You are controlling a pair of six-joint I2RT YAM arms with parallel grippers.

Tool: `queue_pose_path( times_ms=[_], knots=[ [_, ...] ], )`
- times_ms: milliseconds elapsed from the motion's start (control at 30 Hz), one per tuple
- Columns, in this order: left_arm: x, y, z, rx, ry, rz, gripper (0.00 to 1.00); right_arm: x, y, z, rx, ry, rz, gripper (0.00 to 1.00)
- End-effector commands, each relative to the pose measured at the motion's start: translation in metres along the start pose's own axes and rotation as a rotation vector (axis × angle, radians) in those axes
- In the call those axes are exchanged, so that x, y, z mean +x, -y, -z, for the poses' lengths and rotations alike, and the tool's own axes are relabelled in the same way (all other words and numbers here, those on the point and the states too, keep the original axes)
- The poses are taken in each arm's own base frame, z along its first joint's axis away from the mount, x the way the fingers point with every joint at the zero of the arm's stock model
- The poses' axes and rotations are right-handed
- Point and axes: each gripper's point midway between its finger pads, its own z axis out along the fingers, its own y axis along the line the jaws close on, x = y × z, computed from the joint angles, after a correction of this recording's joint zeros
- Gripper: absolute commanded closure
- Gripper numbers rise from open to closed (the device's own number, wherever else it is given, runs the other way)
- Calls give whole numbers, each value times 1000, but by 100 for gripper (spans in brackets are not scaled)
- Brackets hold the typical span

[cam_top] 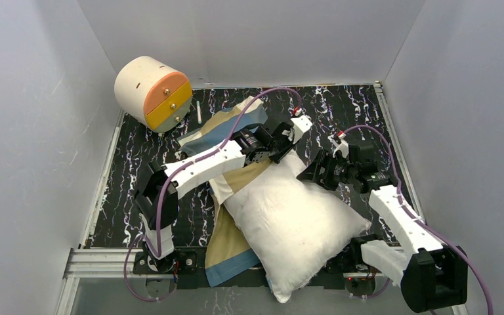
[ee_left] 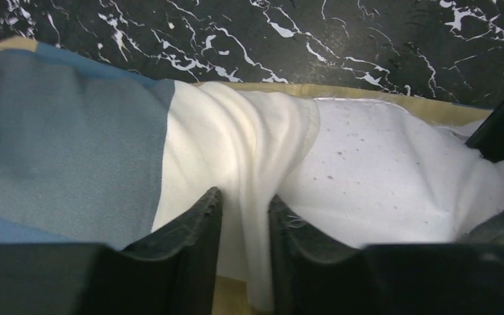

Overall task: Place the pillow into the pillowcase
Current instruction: Stuff the pillow into the pillowcase.

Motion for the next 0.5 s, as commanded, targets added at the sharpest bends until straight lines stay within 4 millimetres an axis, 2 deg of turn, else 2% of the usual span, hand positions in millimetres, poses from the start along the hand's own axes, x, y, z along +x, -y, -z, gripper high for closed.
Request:
queue_pose_path(
  times_ms=[0, 67, 100, 200, 233, 300, 367, 433, 467],
  knots=[
    [-17, -12, -2, -55, 57, -1, 83, 2, -31, -4, -212, -31, 17, 29],
    [-42, -3, 7, -6, 119, 45, 97, -1, -39, -8, -282, -25, -9, 42],
    [-57, 3, 14, 27, 157, 83, 100, -5, -45, -9, -316, -7, -15, 51],
    [-115, 23, 50, 167, 305, 233, 100, -33, -61, -13, -356, 103, 3, 91],
    [-133, 31, 65, 225, 355, 271, 100, -45, -66, -13, -351, 156, 10, 99],
    [-164, 45, 95, 334, 448, 341, 100, -71, -72, -9, -342, 275, -2, 99],
    [-184, 61, 128, 474, 548, 383, 100, -93, -79, -7, -356, 359, -45, 99],
    [-189, 66, 151, 548, 647, 439, 100, -109, -86, -7, -377, 400, -82, 99],
    [-184, 68, 157, 571, 669, 468, 100, -116, -86, -7, -368, 424, -97, 99]
  ],
)
